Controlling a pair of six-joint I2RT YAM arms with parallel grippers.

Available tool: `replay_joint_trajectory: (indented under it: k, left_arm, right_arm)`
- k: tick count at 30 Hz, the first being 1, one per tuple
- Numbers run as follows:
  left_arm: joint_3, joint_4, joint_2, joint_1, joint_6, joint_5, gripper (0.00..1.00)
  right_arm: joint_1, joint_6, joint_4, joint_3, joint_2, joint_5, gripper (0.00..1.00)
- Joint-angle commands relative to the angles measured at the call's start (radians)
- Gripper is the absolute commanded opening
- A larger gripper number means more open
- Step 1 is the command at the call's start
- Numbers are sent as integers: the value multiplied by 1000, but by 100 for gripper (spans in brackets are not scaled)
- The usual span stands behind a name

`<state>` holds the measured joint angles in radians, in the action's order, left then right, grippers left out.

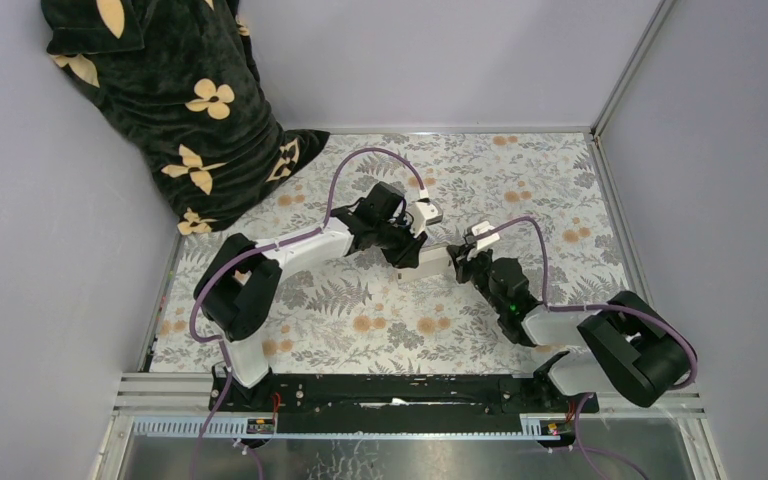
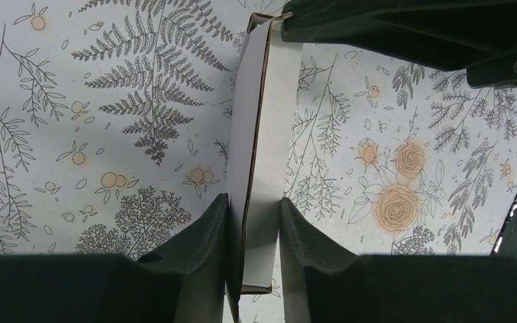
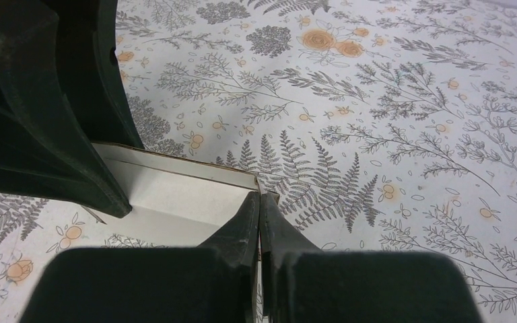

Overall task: Fold the paper box
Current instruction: Close the paper box at the center of the board.

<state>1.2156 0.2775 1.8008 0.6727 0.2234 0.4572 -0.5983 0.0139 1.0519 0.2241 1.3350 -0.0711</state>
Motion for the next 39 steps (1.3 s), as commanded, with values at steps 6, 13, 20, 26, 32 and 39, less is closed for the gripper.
replay_joint_trajectory:
  k: [6, 13, 20, 26, 32, 39]
  left_arm:
    - [-16, -29, 21, -54, -7, -188, 25]
    - [-23, -36, 9, -51, -10, -198, 25]
    - [-25, -40, 10, -52, -12, -219, 25]
    - [-27, -53, 4, -48, -14, -230, 26]
    - [-34, -78, -4, -35, -23, -282, 26]
    - [-25, -87, -12, -35, -38, -261, 28]
  right_arm:
    - [-99, -8, 138, -114, 69, -113, 0]
    - [-119, -8, 308, -158, 156, -156, 0]
    - [-127, -41, 603, -201, 352, -169, 0]
    - [-135, -47, 658, -200, 410, -176, 0]
    - [-136, -48, 658, -205, 420, -190, 0]
    - [-137, -51, 658, -188, 454, -193, 0]
